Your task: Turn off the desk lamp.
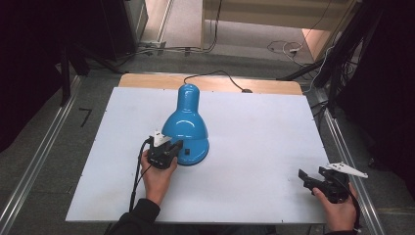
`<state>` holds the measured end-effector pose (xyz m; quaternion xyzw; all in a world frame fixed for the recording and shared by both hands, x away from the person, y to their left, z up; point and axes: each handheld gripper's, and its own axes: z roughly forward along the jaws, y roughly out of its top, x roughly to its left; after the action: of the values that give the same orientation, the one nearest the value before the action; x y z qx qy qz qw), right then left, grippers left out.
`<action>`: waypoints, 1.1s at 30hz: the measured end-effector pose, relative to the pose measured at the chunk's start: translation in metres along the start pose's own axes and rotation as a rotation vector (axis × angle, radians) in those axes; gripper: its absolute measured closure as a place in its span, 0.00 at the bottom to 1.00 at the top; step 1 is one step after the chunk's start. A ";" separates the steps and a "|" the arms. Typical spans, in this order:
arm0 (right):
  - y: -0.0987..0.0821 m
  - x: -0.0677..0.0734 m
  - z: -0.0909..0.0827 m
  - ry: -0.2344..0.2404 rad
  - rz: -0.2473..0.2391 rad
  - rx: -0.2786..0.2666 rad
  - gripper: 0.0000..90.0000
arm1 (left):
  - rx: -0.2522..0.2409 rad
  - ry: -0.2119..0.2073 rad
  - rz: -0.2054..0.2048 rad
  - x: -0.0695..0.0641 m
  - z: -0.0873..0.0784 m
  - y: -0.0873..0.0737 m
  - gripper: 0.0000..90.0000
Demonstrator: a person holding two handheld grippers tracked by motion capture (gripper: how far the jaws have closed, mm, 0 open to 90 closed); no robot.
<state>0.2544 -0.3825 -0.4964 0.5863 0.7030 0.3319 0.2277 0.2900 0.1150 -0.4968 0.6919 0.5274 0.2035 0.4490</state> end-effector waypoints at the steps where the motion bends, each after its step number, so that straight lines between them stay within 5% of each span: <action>1: 0.000 0.000 0.000 0.000 -0.002 -0.001 0.19 | -0.002 0.000 -0.001 0.000 0.000 0.000 1.00; 22: 0.000 0.000 0.000 -0.001 0.000 -0.001 0.19 | -0.026 0.007 -0.024 0.006 -0.005 0.003 0.94; 33: 0.000 0.000 -0.001 -0.001 0.000 -0.003 0.19 | -0.033 0.038 -0.039 0.010 -0.008 0.004 0.69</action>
<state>0.2541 -0.3830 -0.4960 0.5862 0.7024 0.3327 0.2287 0.2899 0.1274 -0.4913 0.6700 0.5457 0.2167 0.4543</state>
